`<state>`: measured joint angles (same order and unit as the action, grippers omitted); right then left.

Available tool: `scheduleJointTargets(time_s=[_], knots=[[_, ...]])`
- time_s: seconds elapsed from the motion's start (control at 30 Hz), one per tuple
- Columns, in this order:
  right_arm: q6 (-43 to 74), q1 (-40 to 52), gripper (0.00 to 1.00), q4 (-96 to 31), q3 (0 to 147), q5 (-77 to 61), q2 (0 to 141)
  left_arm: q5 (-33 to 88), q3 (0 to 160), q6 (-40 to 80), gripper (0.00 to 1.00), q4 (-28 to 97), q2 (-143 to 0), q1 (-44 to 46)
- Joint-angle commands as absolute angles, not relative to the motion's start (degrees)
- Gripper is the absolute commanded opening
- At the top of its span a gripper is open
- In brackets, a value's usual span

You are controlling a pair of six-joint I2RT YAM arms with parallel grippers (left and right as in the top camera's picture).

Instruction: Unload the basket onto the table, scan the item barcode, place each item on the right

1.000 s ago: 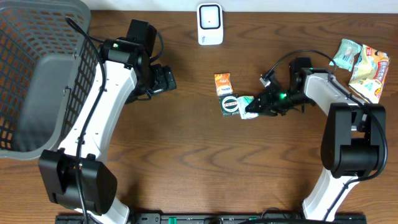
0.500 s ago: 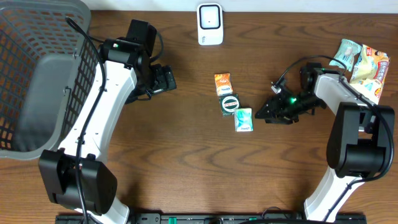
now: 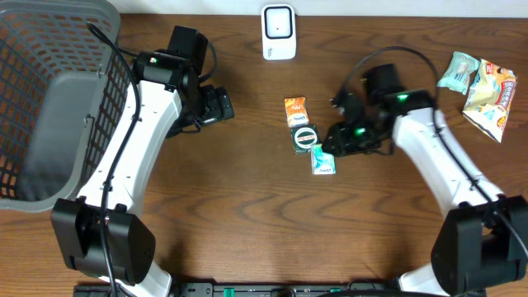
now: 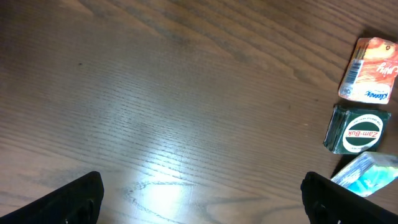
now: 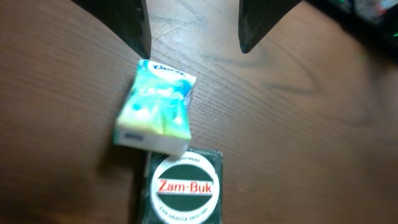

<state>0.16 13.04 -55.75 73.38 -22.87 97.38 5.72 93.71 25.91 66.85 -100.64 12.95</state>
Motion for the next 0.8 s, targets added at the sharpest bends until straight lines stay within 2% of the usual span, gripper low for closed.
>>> scheduleJointTargets(time_s=[0.0, 0.2, 0.4, 0.77], knots=[[14.85, 20.23, 0.4, -55.02, 72.51, -2.28, 97.51, 5.56, 93.43, 26.63, 1.0, 66.98, -100.86, 12.84], [26.87, 29.78, 0.43, -51.44, 69.14, 12.67, 97.51, 5.56, 93.43, 26.63, 1.0, 66.98, -100.86, 12.84], [29.67, 36.69, 0.44, -43.44, 64.73, 21.8, 97.51, 5.54, 93.43, 26.63, 1.0, 66.98, -100.86, 12.84], [31.03, 38.46, 0.42, -31.05, 55.99, 23.05, 97.54, 5.56, 93.43, 26.63, 1.0, 66.98, -100.86, 12.84]])
